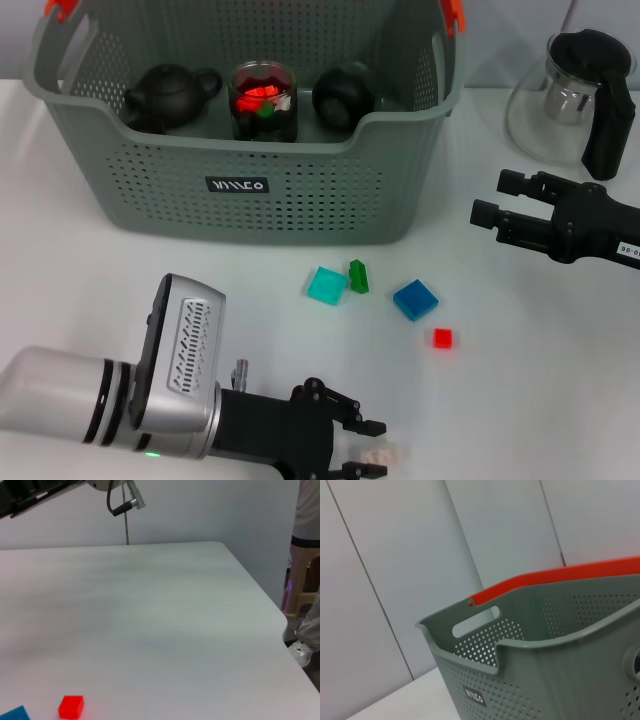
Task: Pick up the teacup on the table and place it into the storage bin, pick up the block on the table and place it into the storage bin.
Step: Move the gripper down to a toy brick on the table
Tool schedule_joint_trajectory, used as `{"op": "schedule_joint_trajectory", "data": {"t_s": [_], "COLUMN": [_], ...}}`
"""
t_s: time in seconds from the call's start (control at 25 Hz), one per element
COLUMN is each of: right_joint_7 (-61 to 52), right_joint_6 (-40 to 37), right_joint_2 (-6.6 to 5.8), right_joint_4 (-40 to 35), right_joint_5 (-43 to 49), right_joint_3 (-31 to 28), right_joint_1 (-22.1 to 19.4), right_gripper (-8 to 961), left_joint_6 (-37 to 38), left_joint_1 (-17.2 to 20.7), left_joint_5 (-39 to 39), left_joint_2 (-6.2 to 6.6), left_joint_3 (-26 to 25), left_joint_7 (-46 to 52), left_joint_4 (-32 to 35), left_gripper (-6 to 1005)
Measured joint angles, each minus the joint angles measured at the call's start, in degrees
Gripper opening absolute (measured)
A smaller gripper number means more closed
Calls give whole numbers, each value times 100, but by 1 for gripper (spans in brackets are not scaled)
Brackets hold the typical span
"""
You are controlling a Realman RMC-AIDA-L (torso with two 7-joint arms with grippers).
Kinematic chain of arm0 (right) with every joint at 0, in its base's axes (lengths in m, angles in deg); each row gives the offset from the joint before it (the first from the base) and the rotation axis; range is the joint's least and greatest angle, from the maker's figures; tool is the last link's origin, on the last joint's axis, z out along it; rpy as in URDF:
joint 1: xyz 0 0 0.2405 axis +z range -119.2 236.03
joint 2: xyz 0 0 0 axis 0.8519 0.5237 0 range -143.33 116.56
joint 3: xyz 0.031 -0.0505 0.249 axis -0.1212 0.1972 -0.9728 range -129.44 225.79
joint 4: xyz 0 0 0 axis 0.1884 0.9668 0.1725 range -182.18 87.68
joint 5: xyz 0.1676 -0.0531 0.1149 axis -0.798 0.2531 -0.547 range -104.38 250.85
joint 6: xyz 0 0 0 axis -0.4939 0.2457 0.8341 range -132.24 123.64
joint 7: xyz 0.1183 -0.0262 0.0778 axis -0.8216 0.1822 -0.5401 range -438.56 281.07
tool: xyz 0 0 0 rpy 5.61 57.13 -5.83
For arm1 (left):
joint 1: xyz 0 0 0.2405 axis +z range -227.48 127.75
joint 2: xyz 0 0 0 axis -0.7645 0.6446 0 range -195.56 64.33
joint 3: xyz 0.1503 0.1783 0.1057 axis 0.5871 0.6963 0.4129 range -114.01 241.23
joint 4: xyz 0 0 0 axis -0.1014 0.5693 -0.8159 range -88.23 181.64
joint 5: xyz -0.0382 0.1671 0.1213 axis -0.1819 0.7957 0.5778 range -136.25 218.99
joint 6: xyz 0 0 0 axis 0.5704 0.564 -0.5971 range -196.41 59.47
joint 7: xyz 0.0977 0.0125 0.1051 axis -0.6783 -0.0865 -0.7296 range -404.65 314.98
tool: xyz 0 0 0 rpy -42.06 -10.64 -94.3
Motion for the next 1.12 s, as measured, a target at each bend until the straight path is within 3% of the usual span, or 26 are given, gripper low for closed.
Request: {"op": "schedule_joint_trajectory", "data": {"t_s": [0.12,0.56,0.88,1.12], "right_joint_7": [-1,-1,-65,-83], "right_joint_6": [0,29,45,51], "right_joint_2": [-6,-9,-10,-18], "right_joint_4": [0,0,0,-1], "right_joint_5": [-12,-3,2,2], "right_joint_3": [0,0,0,0], "right_joint_1": [0,43,59,70], "right_gripper": [805,805,805,805], "left_joint_6": [-36,-239,-186,-218], "left_joint_1": [2,-39,-46,-74], "left_joint_5": [-3,-2,-171,-102], "left_joint_2": [0,0,7,12], "left_joint_3": [26,183,183,237], "left_joint_7": [-1,-3,134,220], "left_joint_4": [-5,-17,42,88], "left_gripper": [359,481,474,240]}}
